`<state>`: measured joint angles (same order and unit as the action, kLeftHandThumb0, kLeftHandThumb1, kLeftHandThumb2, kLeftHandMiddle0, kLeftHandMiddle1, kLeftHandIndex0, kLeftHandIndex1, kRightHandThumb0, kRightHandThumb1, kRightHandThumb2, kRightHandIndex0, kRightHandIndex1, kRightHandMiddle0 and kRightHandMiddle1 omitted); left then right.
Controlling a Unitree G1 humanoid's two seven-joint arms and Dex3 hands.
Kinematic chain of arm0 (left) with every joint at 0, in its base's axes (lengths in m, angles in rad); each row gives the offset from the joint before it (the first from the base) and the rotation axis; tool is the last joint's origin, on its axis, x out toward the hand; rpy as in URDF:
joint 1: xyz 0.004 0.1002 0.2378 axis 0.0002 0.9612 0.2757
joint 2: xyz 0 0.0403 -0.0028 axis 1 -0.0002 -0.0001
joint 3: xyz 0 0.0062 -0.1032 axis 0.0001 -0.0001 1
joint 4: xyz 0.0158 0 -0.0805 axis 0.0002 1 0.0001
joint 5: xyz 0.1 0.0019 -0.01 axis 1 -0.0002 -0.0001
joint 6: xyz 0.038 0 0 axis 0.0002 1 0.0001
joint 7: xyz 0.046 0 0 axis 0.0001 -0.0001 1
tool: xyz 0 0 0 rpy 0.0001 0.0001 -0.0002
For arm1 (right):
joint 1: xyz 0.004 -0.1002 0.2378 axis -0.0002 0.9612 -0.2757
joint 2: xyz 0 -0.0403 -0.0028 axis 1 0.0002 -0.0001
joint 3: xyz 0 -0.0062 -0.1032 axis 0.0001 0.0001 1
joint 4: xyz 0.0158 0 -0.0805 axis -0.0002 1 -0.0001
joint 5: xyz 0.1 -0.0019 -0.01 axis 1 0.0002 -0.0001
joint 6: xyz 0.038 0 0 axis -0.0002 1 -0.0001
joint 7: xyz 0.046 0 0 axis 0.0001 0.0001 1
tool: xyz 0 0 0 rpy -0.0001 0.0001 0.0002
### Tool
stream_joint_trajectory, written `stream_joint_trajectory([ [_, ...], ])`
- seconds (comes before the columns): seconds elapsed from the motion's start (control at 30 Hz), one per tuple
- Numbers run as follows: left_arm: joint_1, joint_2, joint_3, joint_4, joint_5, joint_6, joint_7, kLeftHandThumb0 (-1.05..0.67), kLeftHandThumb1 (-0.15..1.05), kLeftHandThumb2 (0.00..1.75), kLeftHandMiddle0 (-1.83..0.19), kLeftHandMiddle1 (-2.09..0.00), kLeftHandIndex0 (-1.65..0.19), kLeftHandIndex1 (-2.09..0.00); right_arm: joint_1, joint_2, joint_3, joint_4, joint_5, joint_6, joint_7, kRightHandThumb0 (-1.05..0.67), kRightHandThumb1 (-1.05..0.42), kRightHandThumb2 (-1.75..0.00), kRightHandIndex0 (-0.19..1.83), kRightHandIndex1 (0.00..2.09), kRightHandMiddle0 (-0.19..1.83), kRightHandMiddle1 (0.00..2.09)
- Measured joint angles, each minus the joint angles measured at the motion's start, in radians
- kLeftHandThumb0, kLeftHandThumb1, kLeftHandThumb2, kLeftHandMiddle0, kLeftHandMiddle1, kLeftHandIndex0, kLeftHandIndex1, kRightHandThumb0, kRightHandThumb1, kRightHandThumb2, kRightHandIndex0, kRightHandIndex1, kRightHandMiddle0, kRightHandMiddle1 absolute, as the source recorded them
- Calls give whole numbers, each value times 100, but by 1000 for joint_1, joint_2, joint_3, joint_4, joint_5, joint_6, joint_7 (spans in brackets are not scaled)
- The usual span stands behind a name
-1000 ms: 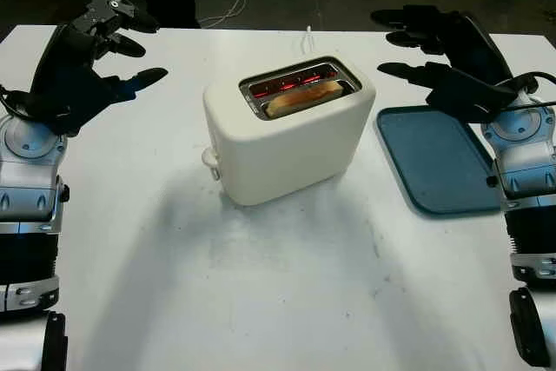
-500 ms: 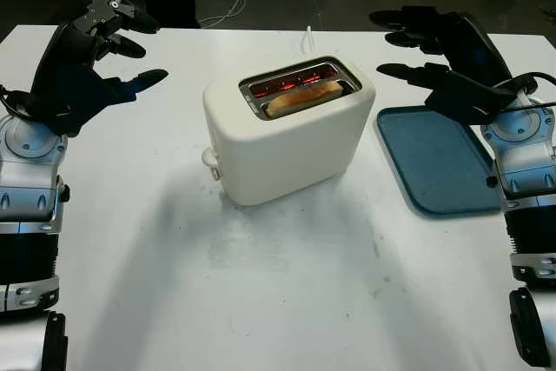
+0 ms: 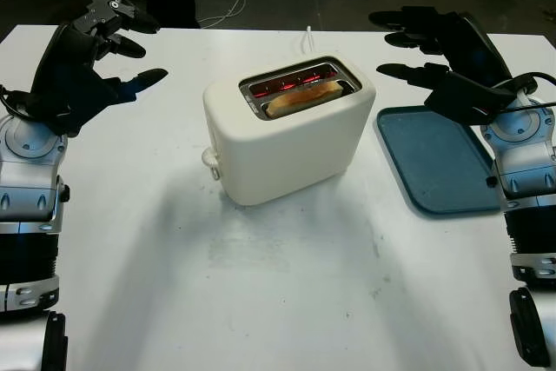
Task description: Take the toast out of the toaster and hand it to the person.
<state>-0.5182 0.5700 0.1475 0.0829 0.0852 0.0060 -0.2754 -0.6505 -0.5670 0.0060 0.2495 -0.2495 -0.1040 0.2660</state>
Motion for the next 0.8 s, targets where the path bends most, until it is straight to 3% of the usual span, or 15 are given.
stream_joint_trajectory([
  [0.8, 0, 0, 1, 1, -1, -2, 0, -54, 66, 45, -20, -124, -23, -105, 0, 0, -1, 30, 10, -40, 0, -25, -92, -4, 72, 4, 66, 0],
])
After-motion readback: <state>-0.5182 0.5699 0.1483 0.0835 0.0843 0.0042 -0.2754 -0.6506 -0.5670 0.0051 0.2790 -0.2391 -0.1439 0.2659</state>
